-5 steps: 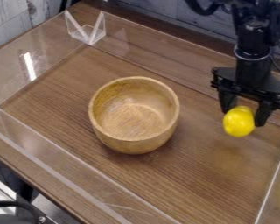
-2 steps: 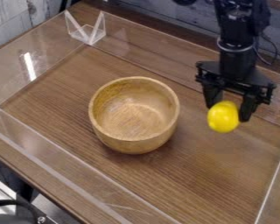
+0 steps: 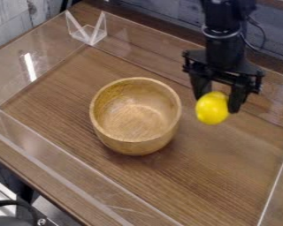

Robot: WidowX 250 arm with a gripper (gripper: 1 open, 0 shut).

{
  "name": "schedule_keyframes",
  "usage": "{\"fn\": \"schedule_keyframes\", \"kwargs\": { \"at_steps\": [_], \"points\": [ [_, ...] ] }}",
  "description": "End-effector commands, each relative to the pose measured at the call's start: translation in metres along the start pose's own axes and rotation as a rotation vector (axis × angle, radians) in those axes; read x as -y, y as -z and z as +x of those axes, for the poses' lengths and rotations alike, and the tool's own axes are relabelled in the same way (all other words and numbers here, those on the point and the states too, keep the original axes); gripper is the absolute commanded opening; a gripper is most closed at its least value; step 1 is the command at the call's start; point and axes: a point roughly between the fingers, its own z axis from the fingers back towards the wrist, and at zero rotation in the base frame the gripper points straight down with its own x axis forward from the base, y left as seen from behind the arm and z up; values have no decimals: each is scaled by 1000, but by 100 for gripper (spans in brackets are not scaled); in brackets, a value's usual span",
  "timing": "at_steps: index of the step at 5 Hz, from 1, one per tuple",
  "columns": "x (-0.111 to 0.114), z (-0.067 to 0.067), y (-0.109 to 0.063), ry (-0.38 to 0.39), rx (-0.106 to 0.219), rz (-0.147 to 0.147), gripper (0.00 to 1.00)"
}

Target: Put the lemon in the brown bowl

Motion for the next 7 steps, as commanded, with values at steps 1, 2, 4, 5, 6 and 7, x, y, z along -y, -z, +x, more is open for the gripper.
{"fn": "schedule_keyframes", "kwargs": {
  "at_steps": [1, 2, 4, 5, 6, 7],
  "points": [
    [-10, 3, -25, -10, 69, -1, 0],
    [-23, 0, -28, -21, 67, 10, 0],
    [-36, -5, -29, -21, 61, 21, 0],
    [-41, -7, -29, -22, 55, 29, 0],
    [-44, -11, -31, -23, 50, 36, 0],
    [-47, -14, -32, -27, 45, 44, 0]
  ]
}}
